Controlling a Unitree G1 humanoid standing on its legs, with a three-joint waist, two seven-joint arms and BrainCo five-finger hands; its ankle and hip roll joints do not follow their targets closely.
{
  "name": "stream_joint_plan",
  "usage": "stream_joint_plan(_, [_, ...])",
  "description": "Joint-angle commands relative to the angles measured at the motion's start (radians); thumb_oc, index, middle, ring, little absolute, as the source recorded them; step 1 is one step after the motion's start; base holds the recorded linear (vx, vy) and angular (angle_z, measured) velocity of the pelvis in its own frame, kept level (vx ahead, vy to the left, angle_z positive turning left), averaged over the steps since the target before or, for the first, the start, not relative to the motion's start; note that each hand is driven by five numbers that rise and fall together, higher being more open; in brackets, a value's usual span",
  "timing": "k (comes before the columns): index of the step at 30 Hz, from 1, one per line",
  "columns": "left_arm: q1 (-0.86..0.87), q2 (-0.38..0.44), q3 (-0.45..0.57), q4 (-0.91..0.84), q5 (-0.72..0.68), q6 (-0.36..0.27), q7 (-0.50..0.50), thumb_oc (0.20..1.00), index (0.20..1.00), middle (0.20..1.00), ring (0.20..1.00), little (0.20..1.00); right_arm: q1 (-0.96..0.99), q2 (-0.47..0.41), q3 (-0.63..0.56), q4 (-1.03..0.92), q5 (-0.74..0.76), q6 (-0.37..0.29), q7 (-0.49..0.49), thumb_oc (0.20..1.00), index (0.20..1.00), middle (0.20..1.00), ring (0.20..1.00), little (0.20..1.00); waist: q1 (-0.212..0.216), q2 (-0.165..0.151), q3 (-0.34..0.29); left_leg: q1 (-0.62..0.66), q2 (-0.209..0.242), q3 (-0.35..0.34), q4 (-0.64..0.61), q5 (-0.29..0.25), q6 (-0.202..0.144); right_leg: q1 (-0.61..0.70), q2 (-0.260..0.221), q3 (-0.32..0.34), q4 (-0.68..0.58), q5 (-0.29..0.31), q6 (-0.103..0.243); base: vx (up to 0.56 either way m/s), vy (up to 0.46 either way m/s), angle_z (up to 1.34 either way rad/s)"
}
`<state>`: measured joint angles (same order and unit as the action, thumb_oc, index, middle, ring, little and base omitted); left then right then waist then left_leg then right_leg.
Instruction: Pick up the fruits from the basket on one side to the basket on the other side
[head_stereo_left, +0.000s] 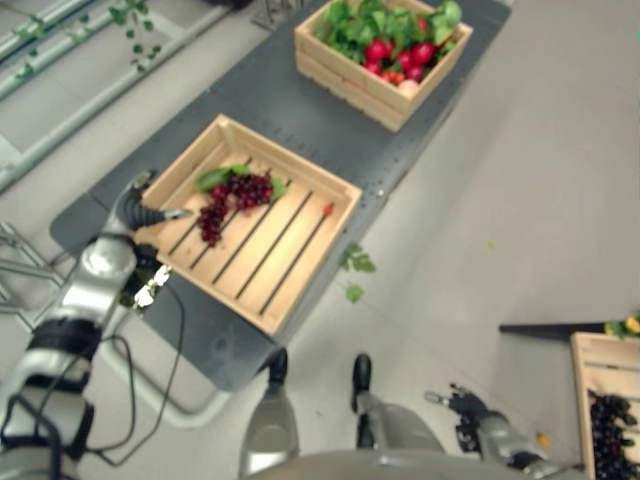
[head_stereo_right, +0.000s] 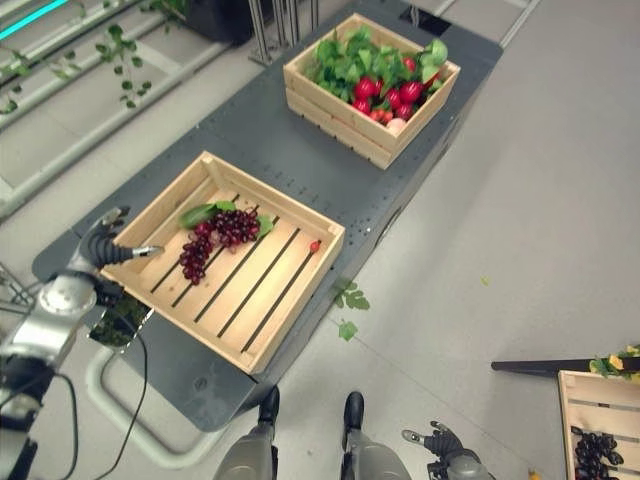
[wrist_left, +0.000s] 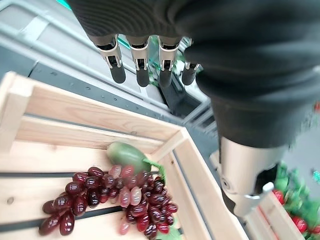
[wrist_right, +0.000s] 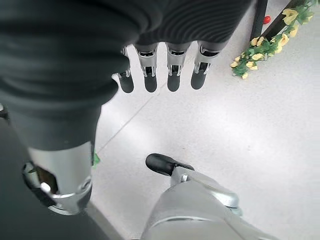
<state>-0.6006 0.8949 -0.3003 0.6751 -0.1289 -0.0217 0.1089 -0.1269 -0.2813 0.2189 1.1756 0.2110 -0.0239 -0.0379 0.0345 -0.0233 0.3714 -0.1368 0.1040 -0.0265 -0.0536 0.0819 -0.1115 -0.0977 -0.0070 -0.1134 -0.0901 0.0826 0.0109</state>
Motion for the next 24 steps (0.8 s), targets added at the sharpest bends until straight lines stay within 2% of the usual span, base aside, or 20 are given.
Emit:
stream_joint_plan(1, [-0.13,0.059,-0.057,0.077,0.077,-0.01,0.043,1.0,1.0,1.0,1.0,1.0,0.002,0.0,0.044,-0.045,0.046,-0.019,-0.025,1.0,1.0,1.0,1.0,1.0,-0.041,-0.023,-0.009,-0.105,-0.047,0.005,0.047,0.009,0.053,-0.075,-0.069,0.042,0.046,0.006,0.12,-0.06,0.05,0.02])
stream_joint_plan(5, [-0.233,0.056,-0.15,0.185,0.127,-0.005,0.045,1.0,1.0,1.0,1.0,1.0,-0.001,-0.005,0.059,-0.077,0.071,-0.037,-0.033,1.0,1.0,1.0,1.0,1.0,-0.052,-0.03,0.019,-0.146,-0.053,0.007,0.058,0.016,0.055,-0.115,-0.075,0.048,0.053,0.023,0.125,-0.05,0.033,0.0])
stream_joint_plan(11, [-0.318,0.032,-0.217,0.31,0.14,-0.001,0.048,1.0,1.0,1.0,1.0,1.0,-0.005,-0.004,0.074,-0.094,0.099,-0.051,-0.048,1.0,1.0,1.0,1.0,1.0,-0.062,-0.038,0.052,-0.209,-0.065,0.006,0.083,0.02,0.062,-0.163,-0.085,0.057,0.054,0.042,0.131,-0.03,0.049,-0.01])
stream_joint_plan(16, [-0.363,0.009,-0.25,0.4,0.151,0.007,0.047,1.0,1.0,1.0,1.0,1.0,-0.015,-0.007,0.081,-0.101,0.115,-0.059,-0.06,1.0,1.0,1.0,1.0,1.0,-0.071,-0.041,0.076,-0.259,-0.076,0.001,0.107,0.02,0.068,-0.203,-0.096,0.065,0.062,0.048,0.134,-0.02,0.046,0.01])
stream_joint_plan(24, [-0.412,-0.026,-0.241,0.489,0.101,0.016,0.053,1.0,1.0,1.0,1.0,1.0,-0.017,-0.006,0.083,-0.142,0.146,-0.072,-0.079,1.0,1.0,1.0,1.0,1.0,-0.082,-0.054,0.104,-0.321,-0.09,-0.006,0.119,0.028,0.073,-0.25,-0.109,0.064,0.063,0.063,0.141,-0.01,0.032,0.06])
